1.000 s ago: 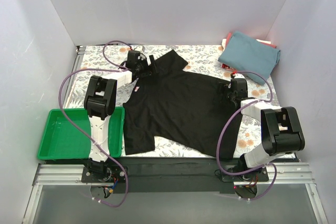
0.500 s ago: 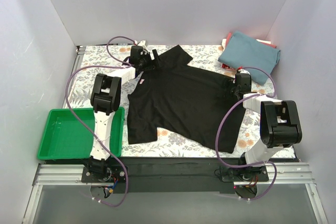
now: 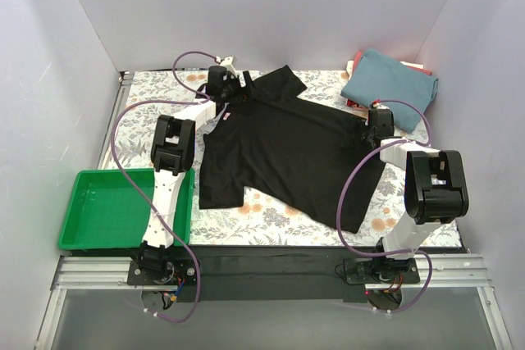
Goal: Fold and stack the t-shirts
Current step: Fold the tshirt
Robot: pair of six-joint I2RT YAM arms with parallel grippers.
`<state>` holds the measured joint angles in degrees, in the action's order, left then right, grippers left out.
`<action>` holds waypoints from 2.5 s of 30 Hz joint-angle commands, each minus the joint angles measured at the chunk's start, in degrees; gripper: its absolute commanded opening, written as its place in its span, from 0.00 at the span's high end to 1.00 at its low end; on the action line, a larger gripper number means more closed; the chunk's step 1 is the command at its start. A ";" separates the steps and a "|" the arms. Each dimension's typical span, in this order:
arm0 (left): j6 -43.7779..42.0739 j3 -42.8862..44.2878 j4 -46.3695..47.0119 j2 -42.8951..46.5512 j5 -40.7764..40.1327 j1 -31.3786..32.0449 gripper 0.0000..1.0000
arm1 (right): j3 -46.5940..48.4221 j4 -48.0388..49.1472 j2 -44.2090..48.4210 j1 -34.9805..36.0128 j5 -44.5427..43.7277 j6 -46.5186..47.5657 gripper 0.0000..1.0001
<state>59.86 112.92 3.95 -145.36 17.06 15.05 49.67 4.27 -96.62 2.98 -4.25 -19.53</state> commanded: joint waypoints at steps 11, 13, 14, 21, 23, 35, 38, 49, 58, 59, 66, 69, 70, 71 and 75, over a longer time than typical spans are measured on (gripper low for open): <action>-1.93 2.84 -0.61 2.70 4.91 -0.11 0.16 | 1.23 -2.78 11.16 -0.52 7.75 3.44 0.10; -2.11 2.92 -0.26 3.94 5.70 -0.02 0.16 | 0.00 -2.60 13.46 -0.09 9.52 4.23 0.11; -2.20 3.18 -0.34 4.38 6.05 -0.02 0.16 | -0.53 -2.60 14.61 0.35 9.96 4.32 0.12; -3.08 -2.16 -1.22 13.07 4.22 0.42 0.16 | -7.21 -2.69 23.22 4.57 9.53 2.66 0.12; -3.51 -7.94 -0.26 17.90 1.32 0.68 0.16 | -9.23 -2.60 24.11 6.76 9.09 2.22 0.12; 1.93 -38.91 2.82 34.26 -3.26 1.03 0.16 | -13.20 -1.55 21.21 13.45 6.80 0.90 0.12; 2.11 -40.50 2.91 32.78 -3.09 1.03 0.16 | -13.11 -0.85 19.28 13.36 6.71 1.33 0.11; 2.99 -39.28 3.09 26.89 -1.06 0.95 0.17 | -11.18 -0.93 12.78 13.28 2.50 2.04 0.10; 0.79 -31.98 0.19 18.98 -3.44 1.04 0.17 | -10.21 -0.85 7.33 9.59 3.19 1.60 0.10; 0.70 -31.37 0.10 18.45 -3.00 1.04 0.17 | -9.95 -0.93 6.80 9.24 3.37 1.69 0.10; -0.70 -25.30 0.54 13.79 -0.80 1.04 0.17 | -7.22 -1.02 2.84 6.42 6.09 2.04 0.10; -0.88 -21.18 -0.16 11.33 -0.45 1.04 0.17 | -5.12 -1.11 1.44 6.42 6.71 2.13 0.10; -0.97 -20.12 -0.43 10.80 -0.01 1.04 0.17 | -4.15 -1.20 1.17 6.42 6.89 2.21 0.10; -0.97 -18.37 -0.69 9.93 -0.01 1.04 0.17 | -3.79 -1.37 0.91 6.42 7.06 2.21 0.10; -1.75 -16.68 -1.13 10.27 0.17 1.30 0.17 | -2.39 -1.90 1.43 6.42 7.85 2.74 0.10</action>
<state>59.86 95.29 7.40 -134.43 17.41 15.99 46.17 6.63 -94.13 9.69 2.11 -17.52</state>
